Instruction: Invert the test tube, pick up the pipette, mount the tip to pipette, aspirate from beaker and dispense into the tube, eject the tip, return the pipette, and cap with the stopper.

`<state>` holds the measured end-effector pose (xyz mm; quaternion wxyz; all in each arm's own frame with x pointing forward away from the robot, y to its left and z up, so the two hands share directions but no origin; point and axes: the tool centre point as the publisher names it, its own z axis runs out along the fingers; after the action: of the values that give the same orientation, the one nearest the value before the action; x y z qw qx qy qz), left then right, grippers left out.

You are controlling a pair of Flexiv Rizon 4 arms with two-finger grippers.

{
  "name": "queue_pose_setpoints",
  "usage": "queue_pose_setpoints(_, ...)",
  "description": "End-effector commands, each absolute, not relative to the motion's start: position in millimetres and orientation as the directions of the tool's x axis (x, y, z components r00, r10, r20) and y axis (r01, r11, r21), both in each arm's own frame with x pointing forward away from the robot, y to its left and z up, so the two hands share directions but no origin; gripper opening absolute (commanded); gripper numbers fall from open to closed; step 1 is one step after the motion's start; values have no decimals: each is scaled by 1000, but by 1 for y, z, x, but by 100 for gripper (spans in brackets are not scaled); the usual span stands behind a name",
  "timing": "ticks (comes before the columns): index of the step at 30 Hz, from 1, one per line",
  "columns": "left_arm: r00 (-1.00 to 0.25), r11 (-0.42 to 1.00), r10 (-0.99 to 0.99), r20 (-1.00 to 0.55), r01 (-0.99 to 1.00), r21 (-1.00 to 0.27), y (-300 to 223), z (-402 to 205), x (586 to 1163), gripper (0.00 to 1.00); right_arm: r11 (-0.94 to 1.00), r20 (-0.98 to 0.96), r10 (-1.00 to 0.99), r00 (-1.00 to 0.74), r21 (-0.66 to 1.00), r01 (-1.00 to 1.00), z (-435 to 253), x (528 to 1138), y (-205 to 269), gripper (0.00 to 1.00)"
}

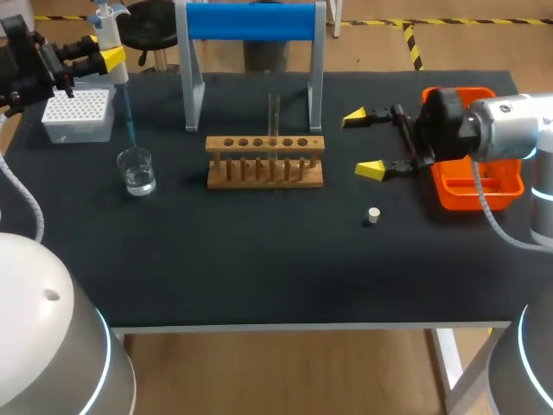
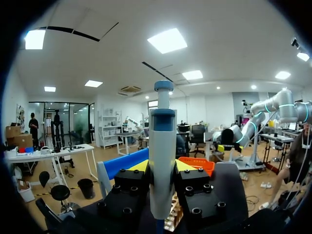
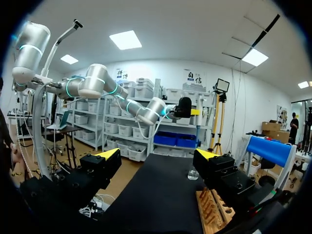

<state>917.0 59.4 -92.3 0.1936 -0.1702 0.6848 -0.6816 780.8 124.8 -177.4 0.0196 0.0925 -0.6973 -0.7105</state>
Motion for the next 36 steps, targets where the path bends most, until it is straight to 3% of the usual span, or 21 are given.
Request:
queue_pose_setpoints(1, -869, 12, -494, -34, 33, -999, 60, -93, 917, 0, 40, -101, -110, -989, 994, -106, -172, 766, 158, 100)
queue_pose_setpoints(21, -869, 12, -494, -34, 33, -999, 60, -93, 917, 0, 217, -89, 60, -994, 973, -74, -204, 754, 303, 100)
queue_pose_setpoints(36, -869, 12, -494, -34, 33, -999, 60, -93, 917, 0, 338, -54, 205, -977, 941, 19, -245, 782, 345, 100)
